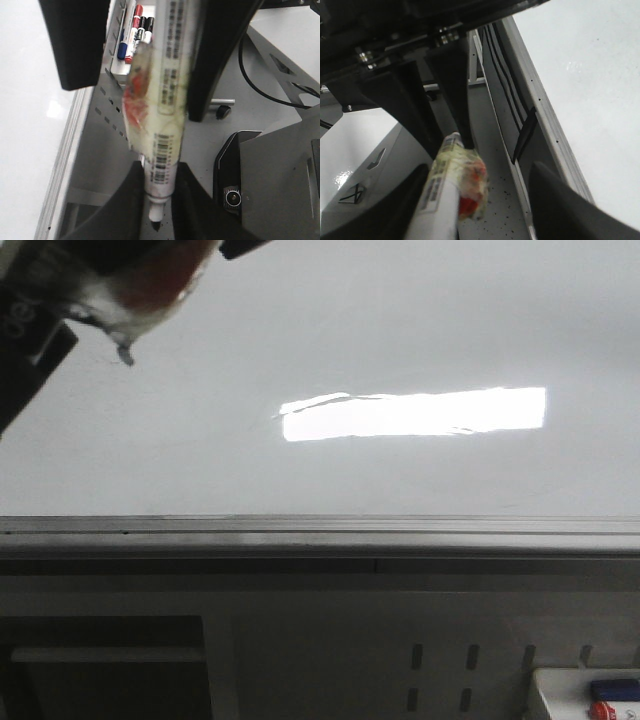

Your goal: Write number 4 on whiteboard

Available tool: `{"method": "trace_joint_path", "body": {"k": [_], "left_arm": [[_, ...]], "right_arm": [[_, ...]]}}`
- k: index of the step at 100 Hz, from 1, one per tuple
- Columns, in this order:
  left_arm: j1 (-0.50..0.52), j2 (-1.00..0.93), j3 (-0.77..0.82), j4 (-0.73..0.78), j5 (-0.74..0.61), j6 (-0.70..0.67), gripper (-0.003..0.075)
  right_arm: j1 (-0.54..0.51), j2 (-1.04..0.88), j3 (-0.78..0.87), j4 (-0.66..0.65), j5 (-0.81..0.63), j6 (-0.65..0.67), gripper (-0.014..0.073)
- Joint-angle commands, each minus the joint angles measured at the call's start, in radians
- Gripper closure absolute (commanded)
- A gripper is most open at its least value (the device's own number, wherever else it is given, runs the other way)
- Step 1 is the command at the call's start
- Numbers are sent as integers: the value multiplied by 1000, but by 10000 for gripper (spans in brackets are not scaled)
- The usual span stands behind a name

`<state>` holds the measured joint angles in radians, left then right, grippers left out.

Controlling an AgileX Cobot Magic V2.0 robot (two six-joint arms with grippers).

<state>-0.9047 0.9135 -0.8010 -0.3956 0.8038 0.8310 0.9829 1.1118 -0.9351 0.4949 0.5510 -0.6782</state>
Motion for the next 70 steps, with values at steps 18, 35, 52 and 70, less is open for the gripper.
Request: {"method": "trace_joint_path", "body": {"k": [18, 35, 52, 70], "left_arm": [[-7, -11, -31, -39, -55, 1, 741], [-7, -11, -31, -39, -55, 1, 741], [-7, -11, -31, -39, -64, -6, 738], [0, -16, -31, -41, -87, -57, 561]], "right_arm": [[3, -5, -34, 25, -64, -11, 431], [3, 0, -34, 25, -64, -11, 589], [3, 0, -34, 25, -89, -11, 662], [3, -2, -34, 25, -127, -11, 661]]}}
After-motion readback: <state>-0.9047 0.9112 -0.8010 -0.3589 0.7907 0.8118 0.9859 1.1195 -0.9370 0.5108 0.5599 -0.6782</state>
